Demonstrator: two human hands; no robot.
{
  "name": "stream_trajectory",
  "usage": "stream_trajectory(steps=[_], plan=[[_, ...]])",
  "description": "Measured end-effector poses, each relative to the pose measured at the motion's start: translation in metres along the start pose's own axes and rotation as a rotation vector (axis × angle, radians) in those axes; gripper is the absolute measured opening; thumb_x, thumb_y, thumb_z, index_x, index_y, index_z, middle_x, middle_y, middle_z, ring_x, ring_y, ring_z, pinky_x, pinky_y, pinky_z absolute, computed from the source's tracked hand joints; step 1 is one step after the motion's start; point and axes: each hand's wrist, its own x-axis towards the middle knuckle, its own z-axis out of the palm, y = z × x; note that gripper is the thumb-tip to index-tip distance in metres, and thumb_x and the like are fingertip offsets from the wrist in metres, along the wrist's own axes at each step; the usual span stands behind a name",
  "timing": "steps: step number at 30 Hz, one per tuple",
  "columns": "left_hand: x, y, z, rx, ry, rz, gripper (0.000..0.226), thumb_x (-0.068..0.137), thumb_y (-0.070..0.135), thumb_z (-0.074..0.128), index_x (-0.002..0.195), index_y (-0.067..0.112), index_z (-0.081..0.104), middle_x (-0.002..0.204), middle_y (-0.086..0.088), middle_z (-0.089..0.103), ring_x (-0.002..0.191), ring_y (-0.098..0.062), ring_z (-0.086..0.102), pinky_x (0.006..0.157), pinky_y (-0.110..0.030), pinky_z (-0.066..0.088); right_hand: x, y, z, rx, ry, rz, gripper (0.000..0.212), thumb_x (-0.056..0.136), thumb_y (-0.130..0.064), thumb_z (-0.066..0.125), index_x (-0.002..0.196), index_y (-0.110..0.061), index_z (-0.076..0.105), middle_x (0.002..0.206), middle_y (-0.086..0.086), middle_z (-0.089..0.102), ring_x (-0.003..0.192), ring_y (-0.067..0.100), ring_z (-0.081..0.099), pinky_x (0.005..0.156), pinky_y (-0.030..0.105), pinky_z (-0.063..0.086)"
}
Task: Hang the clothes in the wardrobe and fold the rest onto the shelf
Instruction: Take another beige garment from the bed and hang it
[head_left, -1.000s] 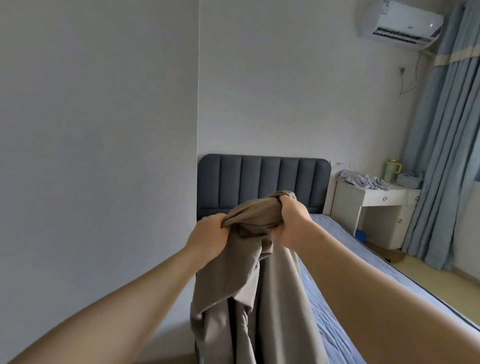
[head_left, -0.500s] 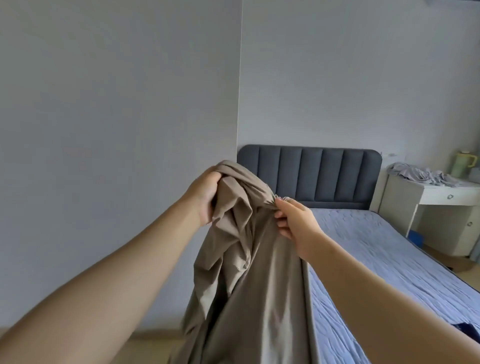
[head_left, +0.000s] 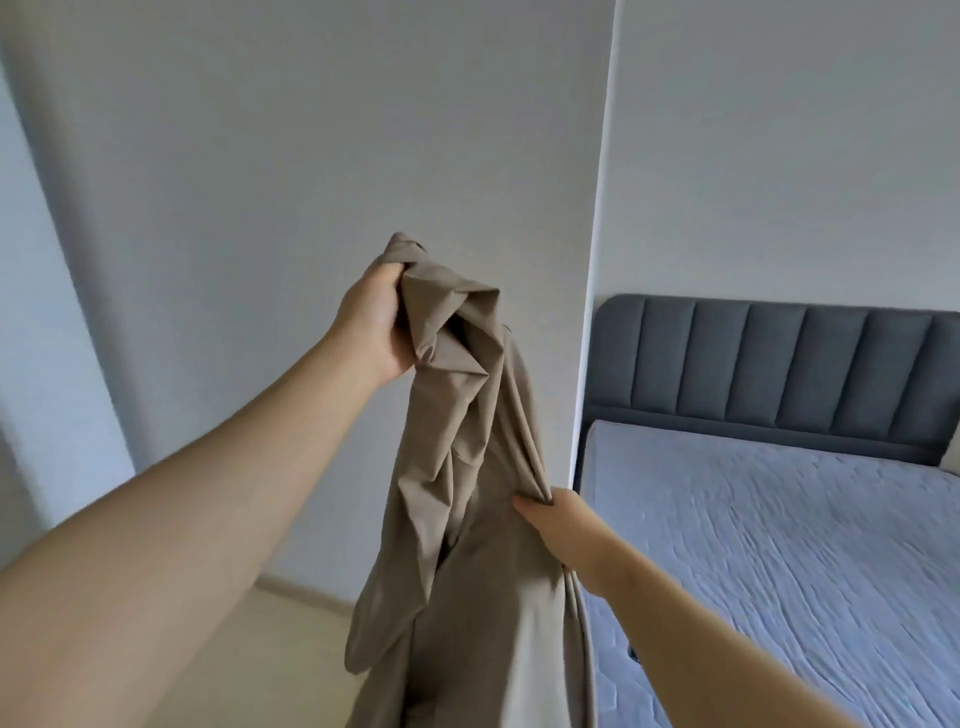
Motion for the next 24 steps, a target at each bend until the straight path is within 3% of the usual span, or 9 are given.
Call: stream_trajectory(steps=[2,4,7,10,13,15,18,21,24], plan=[[0.002,0.004,-0.022,0.143,0.131,0.03,0.024,0.089,0.017,0.053,0.065,0.021,0.047,0.061,0.003,0.056,0.055,-0.013,0.058,0.051,-0.016,0.049,0.002,-0.013,0.008,0.096,0.027,-0.008,0.027,0.096,-0.025,0.047,0.107,-0.004,0.061,0.105,0.018,0.066,0.098,0.031,0.063,0.091,0.039,0.051],[0.005,0.005,-0.052,0.322,0.251,0.044,0.009,0.092,0.026,0.054,0.089,0.021,0.061,0.081,0.001,0.066,0.076,-0.017,0.064,0.063,-0.024,0.052,0.006,-0.028,0.018,0.239,0.045,-0.009,0.021,0.096,-0.022,0.046,0.104,-0.008,0.06,0.092,0.01,0.065,0.089,0.027,0.062,0.086,0.038,0.051],[0.003,-0.006,-0.097,0.654,0.336,-0.019,0.021,0.096,0.021,0.047,0.113,0.016,0.058,0.105,-0.005,0.064,0.084,-0.023,0.06,0.07,-0.029,0.048,0.015,-0.055,0.03,0.506,0.064,0.053,0.011,0.095,-0.023,0.047,0.089,-0.018,0.056,0.084,0.0,0.057,0.081,0.018,0.055,0.074,0.034,0.049],[-0.009,-0.014,-0.128,0.948,0.184,-0.133,0.025,0.094,0.014,0.049,0.118,0.021,0.052,0.12,-0.005,0.059,0.097,-0.021,0.059,0.082,-0.031,0.048,0.025,-0.087,0.046,0.693,0.044,0.132,0.007,0.092,-0.028,0.051,0.092,-0.023,0.056,0.086,-0.003,0.057,0.077,0.014,0.052,0.058,0.026,0.038],[-0.02,-0.011,-0.149,0.99,-0.045,-0.221,0.057,0.087,0.038,0.06,0.137,0.037,0.031,0.131,0.012,0.042,0.117,-0.01,0.045,0.09,-0.027,0.036,0.033,-0.123,0.069,0.864,-0.005,0.085,0.008,0.089,-0.022,0.056,0.085,-0.017,0.06,0.082,0.001,0.063,0.078,0.017,0.059,0.068,0.032,0.049],[-0.026,-0.002,-0.164,0.899,-0.162,-0.216,0.07,0.076,0.049,0.066,0.135,0.044,0.027,0.134,0.019,0.039,0.119,-0.001,0.045,0.09,-0.021,0.039,0.04,-0.15,0.092,0.94,-0.064,0.013,0.008,0.088,-0.019,0.058,0.085,-0.014,0.063,0.085,0.004,0.065,0.087,0.021,0.062,0.088,0.034,0.051],[-0.031,0.012,-0.193,0.857,-0.252,-0.241,0.077,0.069,0.035,0.074,0.131,0.041,0.029,0.129,0.021,0.047,0.113,0.005,0.05,0.084,-0.015,0.047,0.052,-0.185,0.127,1.047,-0.126,-0.019,0.018,0.087,-0.019,0.061,0.102,-0.012,0.063,0.087,0.004,0.066,0.082,0.018,0.062,0.082,0.03,0.05],[-0.028,0.039,-0.242,0.969,-0.074,-0.227,0.045,0.084,0.02,0.066,0.126,0.026,0.049,0.111,0.013,0.062,0.096,-0.001,0.061,0.074,-0.013,0.048,0.066,-0.22,0.18,1.131,-0.166,-0.03,0.028,0.09,-0.018,0.055,0.117,-0.012,0.059,0.093,0.006,0.066,0.081,0.018,0.063,0.073,0.029,0.052],[-0.019,0.072,-0.291,0.901,0.192,-0.165,0.022,0.095,0.021,0.052,0.113,0.013,0.061,0.102,-0.002,0.067,0.088,-0.016,0.064,0.076,-0.023,0.051,0.083,-0.246,0.23,1.194,-0.263,-0.07,0.033,0.096,-0.02,0.046,0.125,-0.009,0.056,0.115,0.011,0.065,0.101,0.021,0.063,0.083,0.03,0.051]])
